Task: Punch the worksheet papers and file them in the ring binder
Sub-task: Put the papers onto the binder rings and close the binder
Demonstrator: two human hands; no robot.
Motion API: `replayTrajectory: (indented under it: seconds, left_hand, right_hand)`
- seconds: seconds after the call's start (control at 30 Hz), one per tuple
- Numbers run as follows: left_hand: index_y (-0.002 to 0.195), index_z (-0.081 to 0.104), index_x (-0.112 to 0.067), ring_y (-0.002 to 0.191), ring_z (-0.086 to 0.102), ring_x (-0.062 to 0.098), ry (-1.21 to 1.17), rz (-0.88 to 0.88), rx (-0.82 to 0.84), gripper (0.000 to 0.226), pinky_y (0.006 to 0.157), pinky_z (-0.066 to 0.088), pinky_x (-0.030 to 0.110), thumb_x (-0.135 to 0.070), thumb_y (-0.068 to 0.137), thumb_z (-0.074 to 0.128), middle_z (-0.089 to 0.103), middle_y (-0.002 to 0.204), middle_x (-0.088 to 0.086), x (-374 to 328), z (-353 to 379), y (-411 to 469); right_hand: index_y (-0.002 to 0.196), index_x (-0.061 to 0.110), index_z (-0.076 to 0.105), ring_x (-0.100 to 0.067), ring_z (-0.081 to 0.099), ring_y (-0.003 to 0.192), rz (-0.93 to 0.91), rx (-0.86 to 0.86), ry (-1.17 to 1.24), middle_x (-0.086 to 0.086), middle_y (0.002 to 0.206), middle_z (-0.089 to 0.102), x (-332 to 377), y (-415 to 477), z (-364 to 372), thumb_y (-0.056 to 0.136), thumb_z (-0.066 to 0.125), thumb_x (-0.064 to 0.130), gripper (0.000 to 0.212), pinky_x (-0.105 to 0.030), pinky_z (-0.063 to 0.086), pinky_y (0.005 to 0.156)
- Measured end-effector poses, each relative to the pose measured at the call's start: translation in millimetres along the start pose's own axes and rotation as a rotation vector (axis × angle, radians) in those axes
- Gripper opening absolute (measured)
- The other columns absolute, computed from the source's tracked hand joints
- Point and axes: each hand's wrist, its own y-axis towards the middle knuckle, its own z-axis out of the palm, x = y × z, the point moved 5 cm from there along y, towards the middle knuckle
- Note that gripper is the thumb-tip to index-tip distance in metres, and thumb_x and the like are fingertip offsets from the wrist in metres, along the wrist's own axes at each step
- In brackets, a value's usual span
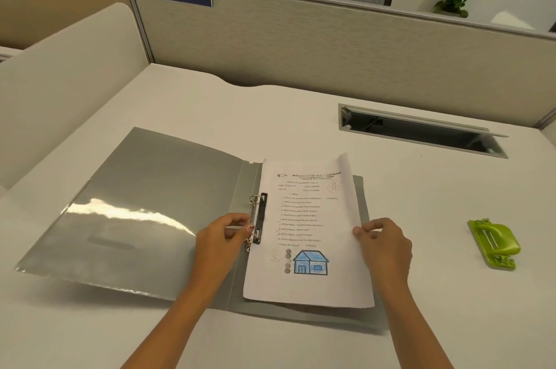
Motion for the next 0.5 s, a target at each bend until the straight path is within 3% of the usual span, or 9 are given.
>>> replayTrajectory:
  seconds: [0.17,0.3,0.4,0.5]
  left_hand:
    - [0.103,0.07,-0.028,0.087,0.068,0.008,-0.019,0.012,-0.044,0.016,0.06,0.056,0.015,-0.031,0.093,0.057,0.071,0.095,-0.011,-16,-12,10]
    - [0.104,0.07,-0.025,0.084,0.07,0.006,-0.116,0.005,-0.016,0.017,0.075,0.059,0.028,-0.027,0.094,0.057,0.072,0.098,-0.008,-38,-20,20]
    - [0.109,0.068,-0.022,0.087,0.071,0.01,-0.203,-0.046,0.08,0.021,0.078,0.059,0.032,-0.029,0.093,0.057,0.072,0.104,-0.003,-55,-24,28]
    - [0.111,0.066,-0.018,0.088,0.072,0.014,-0.294,-0.121,0.2,0.03,0.07,0.06,0.03,-0.039,0.091,0.057,0.072,0.106,0.0,-77,-26,29]
  right_hand:
    - [0.09,0.017,0.059,-0.017,0.06,0.075,-0.126,-0.012,0.011,0.0,0.094,0.064,21,-15,-9,0.087,0.067,0.028,0.015,-0.022,0.042,0.063]
    - [0.081,0.023,0.054,-0.009,0.064,0.072,-0.133,0.16,0.302,0.006,0.087,0.065,53,-27,-6,0.085,0.069,0.022,0.016,-0.009,0.045,0.045]
    - [0.084,0.024,0.055,-0.006,0.065,0.075,-0.207,0.241,0.45,0.009,0.086,0.064,88,-44,1,0.08,0.074,0.02,0.02,-0.011,0.05,0.048]
    - [0.087,0.026,0.055,-0.004,0.065,0.069,-0.314,0.319,0.521,0.008,0.083,0.065,123,-64,15,0.077,0.077,0.021,0.025,-0.011,0.05,0.052]
